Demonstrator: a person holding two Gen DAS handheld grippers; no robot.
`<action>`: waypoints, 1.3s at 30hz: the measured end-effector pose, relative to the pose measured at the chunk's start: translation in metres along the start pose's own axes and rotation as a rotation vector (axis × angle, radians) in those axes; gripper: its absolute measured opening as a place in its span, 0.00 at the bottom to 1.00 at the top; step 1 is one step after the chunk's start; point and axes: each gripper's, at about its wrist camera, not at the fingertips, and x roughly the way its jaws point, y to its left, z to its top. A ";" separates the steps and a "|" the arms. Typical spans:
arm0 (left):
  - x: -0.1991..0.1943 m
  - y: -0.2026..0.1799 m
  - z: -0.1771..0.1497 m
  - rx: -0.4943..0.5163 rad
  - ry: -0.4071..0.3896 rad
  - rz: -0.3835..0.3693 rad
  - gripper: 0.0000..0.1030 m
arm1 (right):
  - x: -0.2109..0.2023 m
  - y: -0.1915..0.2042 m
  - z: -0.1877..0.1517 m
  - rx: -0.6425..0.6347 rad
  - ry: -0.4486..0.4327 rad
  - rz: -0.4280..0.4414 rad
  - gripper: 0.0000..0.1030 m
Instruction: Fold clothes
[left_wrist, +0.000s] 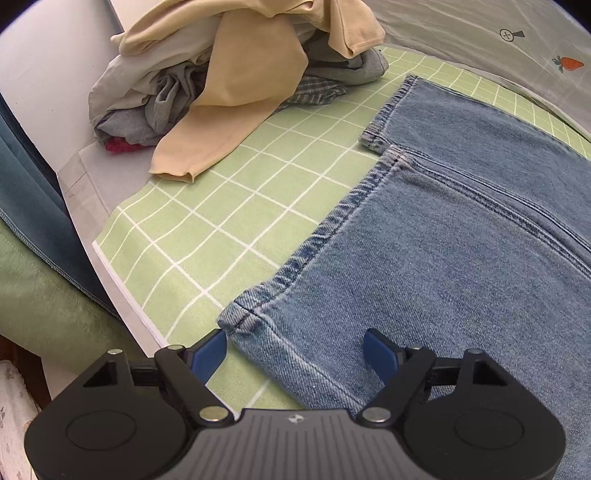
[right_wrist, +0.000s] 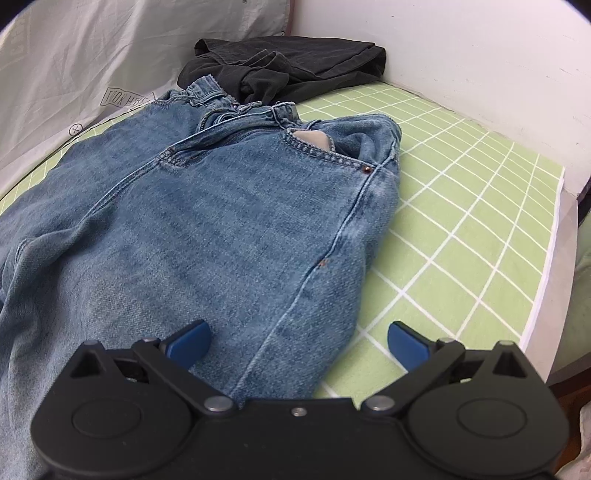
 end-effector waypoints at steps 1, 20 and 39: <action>0.000 -0.001 0.000 0.003 -0.001 -0.005 0.72 | 0.000 0.001 0.000 0.004 -0.003 -0.004 1.00; -0.009 0.023 -0.006 -0.103 0.026 0.029 0.10 | 0.008 -0.004 0.007 -0.080 -0.024 0.066 1.00; -0.013 0.020 0.005 -0.165 0.059 0.062 0.09 | -0.004 0.007 0.026 -0.171 -0.015 0.187 0.26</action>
